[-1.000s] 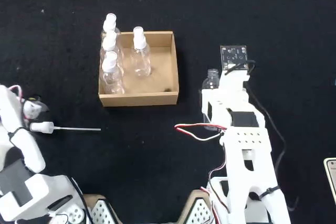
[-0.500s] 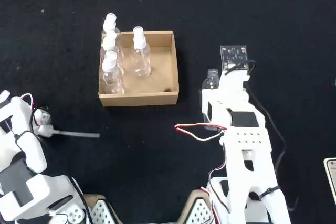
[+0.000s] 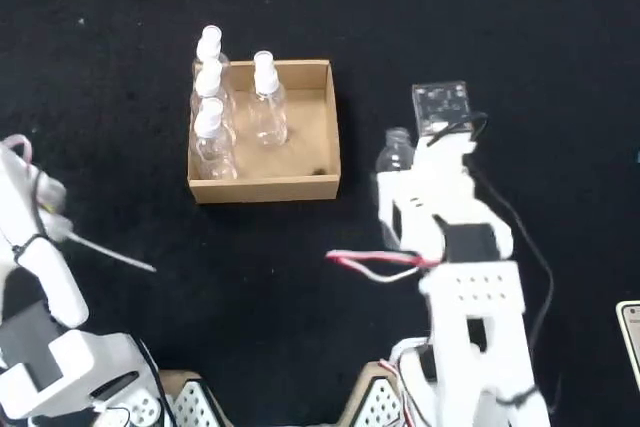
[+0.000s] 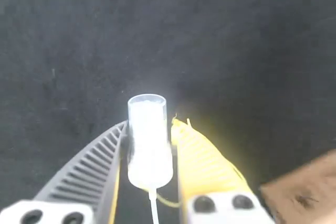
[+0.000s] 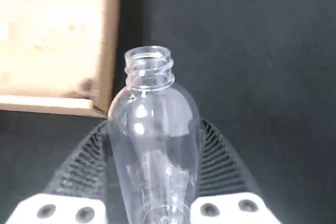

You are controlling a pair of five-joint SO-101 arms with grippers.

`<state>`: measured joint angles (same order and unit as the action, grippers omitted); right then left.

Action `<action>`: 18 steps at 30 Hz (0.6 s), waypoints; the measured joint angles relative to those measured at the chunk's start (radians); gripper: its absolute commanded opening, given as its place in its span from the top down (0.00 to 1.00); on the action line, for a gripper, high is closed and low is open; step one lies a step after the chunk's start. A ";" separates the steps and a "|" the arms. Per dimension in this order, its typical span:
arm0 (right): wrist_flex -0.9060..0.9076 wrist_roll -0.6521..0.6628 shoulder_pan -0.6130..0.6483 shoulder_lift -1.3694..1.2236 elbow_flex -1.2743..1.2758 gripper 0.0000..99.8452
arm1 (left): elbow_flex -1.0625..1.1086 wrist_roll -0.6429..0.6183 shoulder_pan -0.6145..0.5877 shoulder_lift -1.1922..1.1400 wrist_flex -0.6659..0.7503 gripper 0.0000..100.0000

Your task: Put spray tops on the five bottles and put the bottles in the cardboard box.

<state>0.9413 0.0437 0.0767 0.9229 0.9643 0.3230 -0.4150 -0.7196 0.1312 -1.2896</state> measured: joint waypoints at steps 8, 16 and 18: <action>-0.037 0.000 0.227 0.181 -0.012 0.99 | -0.704 0.037 0.000 0.000 -0.377 0.95; -0.207 -0.002 0.400 0.212 -0.014 0.99 | -1.369 0.043 0.267 0.002 -0.456 0.95; -0.218 -0.002 0.410 0.212 -0.012 0.99 | -1.482 0.043 0.381 0.002 -0.457 0.95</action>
<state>0.7234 0.0422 0.4864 1.1347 0.9521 -1.1592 -0.3721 -0.3391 0.1327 -1.7469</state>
